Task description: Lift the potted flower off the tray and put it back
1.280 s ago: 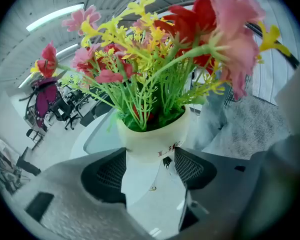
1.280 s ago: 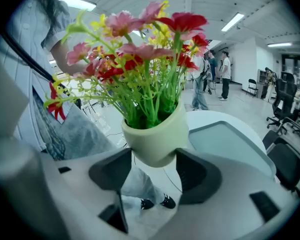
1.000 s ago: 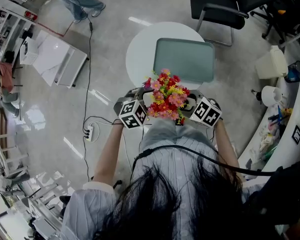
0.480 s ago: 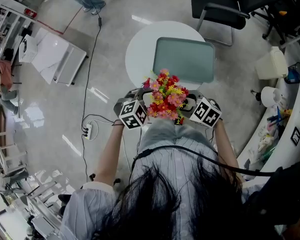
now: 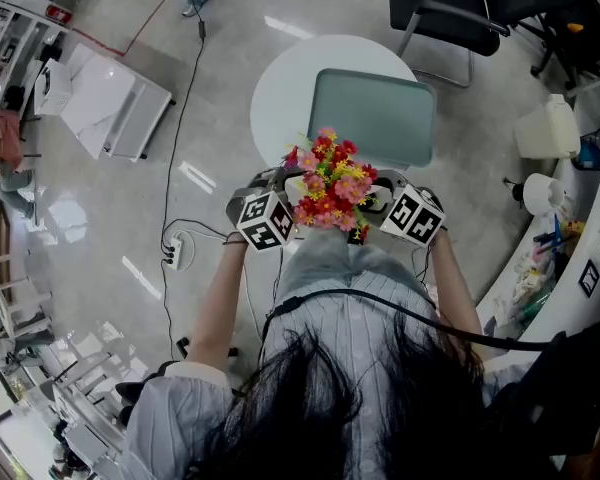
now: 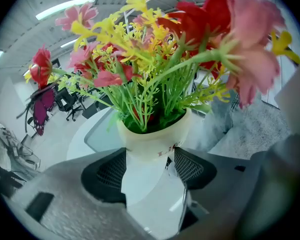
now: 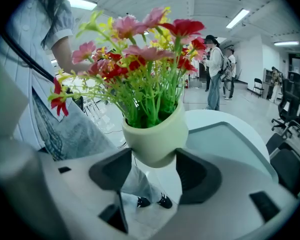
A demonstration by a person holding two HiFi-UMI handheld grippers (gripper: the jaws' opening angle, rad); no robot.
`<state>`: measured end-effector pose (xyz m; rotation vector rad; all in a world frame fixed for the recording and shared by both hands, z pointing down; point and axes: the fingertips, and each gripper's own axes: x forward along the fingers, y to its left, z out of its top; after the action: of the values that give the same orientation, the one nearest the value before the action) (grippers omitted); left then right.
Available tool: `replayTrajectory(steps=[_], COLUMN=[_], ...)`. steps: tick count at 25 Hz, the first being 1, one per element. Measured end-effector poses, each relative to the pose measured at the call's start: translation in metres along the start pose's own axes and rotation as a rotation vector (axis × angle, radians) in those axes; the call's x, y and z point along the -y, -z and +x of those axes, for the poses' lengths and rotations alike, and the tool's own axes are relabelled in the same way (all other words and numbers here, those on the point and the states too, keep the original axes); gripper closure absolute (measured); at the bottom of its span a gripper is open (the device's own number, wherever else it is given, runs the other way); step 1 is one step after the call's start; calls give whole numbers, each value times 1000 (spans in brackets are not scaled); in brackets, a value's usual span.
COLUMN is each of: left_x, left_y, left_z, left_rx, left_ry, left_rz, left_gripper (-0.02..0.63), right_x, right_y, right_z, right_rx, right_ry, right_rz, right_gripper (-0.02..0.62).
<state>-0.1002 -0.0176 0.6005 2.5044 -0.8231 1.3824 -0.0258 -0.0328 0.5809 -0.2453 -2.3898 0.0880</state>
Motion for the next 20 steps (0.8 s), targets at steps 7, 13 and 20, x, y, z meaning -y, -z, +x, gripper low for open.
replayTrajectory(steps=[7, 13, 20], left_x=[-32, -65, -99], left_y=[-3, -6, -9], left_z=[9, 24, 44], left_rx=[7, 14, 17], left_ry=[-12, -11, 0], left_rz=[-16, -22, -34], left_gripper=[293, 293, 293], right_x=[36, 72, 111], right_y=[-6, -6, -4], right_z=[4, 8, 14], right_rx=[-25, -56, -85], right_ry=[-4, -11, -15], right_rz=[-37, -40, -50], right_gripper=[322, 322, 322])
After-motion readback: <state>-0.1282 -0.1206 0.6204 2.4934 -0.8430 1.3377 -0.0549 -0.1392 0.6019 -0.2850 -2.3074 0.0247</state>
